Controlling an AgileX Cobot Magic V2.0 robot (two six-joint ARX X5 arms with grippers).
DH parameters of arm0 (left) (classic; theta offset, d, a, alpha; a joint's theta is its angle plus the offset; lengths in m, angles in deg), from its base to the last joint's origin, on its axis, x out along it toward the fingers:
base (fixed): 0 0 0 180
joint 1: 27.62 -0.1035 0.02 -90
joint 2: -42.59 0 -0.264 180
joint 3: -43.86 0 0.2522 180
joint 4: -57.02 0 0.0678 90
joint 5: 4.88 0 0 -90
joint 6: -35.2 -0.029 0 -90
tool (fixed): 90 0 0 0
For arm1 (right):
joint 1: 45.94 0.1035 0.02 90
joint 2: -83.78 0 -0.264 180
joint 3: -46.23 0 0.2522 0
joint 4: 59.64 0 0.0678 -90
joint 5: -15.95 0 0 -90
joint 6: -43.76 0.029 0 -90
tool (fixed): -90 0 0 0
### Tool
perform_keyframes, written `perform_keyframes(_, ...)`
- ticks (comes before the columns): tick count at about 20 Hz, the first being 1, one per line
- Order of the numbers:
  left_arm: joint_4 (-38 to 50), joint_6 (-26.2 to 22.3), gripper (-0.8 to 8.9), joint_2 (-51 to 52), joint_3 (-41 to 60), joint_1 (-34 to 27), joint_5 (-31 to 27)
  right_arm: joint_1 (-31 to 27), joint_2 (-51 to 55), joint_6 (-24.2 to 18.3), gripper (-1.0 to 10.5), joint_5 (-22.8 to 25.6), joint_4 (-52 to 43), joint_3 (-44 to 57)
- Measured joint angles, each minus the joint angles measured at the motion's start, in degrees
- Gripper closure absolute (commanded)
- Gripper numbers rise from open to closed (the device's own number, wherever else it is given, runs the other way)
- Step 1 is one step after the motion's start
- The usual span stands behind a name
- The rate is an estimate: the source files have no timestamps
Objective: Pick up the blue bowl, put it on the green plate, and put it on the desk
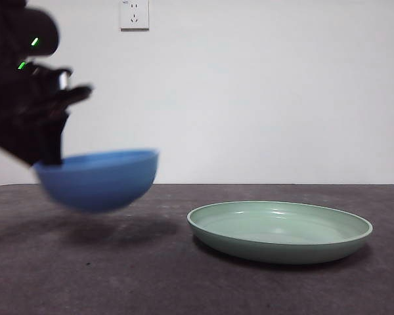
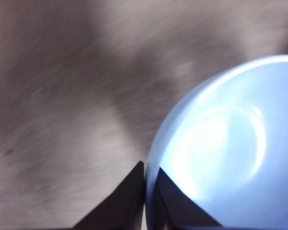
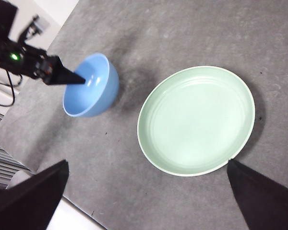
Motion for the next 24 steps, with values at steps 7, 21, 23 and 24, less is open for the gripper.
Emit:
perform_keyframes(7,-11.2,1.6,7.99,-10.0,-23.5,11.8,0.0,0.0,0.0,0.0,3.7,0.3,0.0,0.0)
perform_keyframes(21,-13.5,1.9,7.99,-33.0,-41.2,25.0,-5.1,0.0,0.0,0.0,3.7,0.3,1.3,0.0)
perform_keyframes(23,-13.8,1.7,7.99,-33.7,-41.4,25.1,-5.2,0.0,0.0,0.0,3.7,0.3,1.3,0.0)
perform_keyframes(24,-13.7,1.5,7.99,-34.1,-41.4,25.1,-5.2,0.0,0.0,0.0,3.7,0.3,1.3,0.0)
